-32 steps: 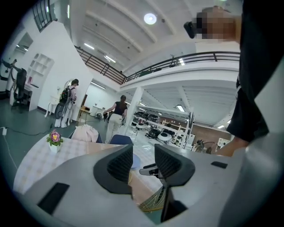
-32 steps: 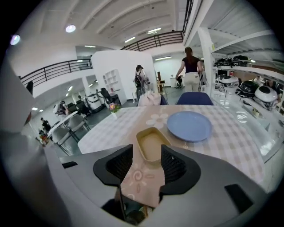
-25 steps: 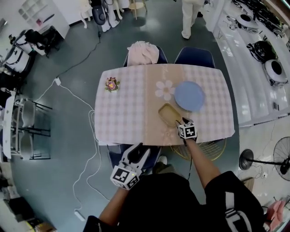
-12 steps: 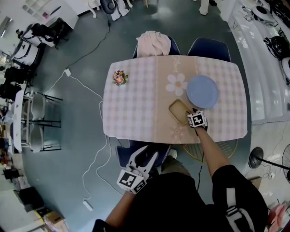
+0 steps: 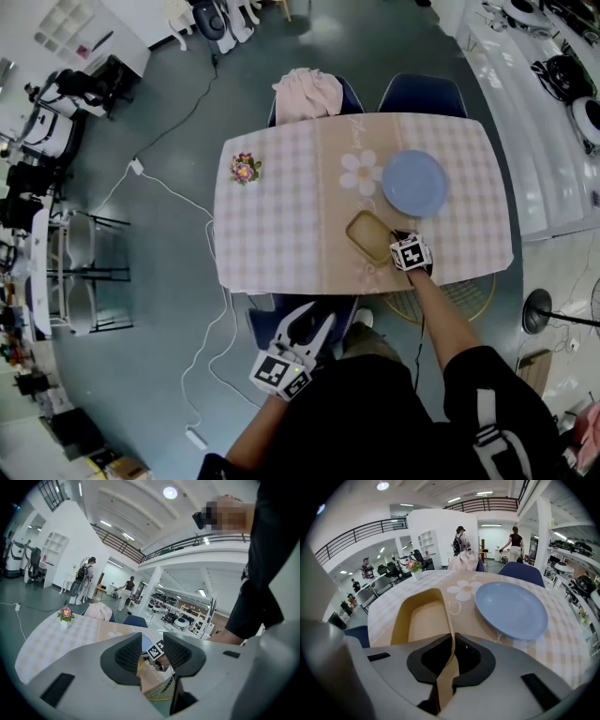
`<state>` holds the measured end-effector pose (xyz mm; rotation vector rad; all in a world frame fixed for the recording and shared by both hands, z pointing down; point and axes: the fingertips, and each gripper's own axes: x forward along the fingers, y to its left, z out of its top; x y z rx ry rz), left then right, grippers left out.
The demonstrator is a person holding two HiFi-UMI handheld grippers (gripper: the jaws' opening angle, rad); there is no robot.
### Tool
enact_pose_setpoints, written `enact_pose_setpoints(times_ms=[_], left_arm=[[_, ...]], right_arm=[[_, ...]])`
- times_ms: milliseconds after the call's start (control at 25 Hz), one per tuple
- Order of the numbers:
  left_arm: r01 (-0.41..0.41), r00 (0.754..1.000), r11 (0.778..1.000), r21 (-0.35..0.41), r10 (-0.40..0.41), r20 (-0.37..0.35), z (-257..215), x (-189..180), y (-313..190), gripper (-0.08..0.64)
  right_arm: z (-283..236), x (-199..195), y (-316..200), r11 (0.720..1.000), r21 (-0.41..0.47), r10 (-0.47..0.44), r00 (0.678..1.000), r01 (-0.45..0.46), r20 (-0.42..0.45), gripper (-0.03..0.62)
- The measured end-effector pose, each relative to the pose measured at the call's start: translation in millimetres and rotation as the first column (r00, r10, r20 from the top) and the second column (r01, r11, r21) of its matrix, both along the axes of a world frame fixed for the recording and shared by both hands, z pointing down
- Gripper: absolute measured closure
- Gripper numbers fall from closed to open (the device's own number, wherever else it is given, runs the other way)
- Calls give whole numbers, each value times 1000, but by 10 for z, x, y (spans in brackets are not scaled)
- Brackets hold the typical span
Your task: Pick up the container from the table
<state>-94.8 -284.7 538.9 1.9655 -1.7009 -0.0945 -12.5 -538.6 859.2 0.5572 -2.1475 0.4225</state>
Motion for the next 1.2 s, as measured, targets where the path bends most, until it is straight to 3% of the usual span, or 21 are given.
enact_pose_setpoints(times_ms=[520, 760, 1000, 1200], left_arm=[[-113, 994, 980, 162, 111, 19, -393, -165, 269, 441], [-107, 994, 968, 229, 105, 20, -596, -430, 412, 531], [-140, 990, 956, 257, 131, 54, -697, -617, 450, 535], [-150, 983, 955, 255, 117, 140, -700, -728, 469, 535]], right_arm=[[-1616, -277, 508, 977, 200, 41, 984, -77, 175, 578], [-2392, -204, 963, 948, 243, 134, 949, -207, 286, 578], [-2953, -263, 1584, 930, 261, 148, 914, -258, 377, 578], [-3181, -220, 1988, 901, 297, 175, 892, -316, 417, 578]])
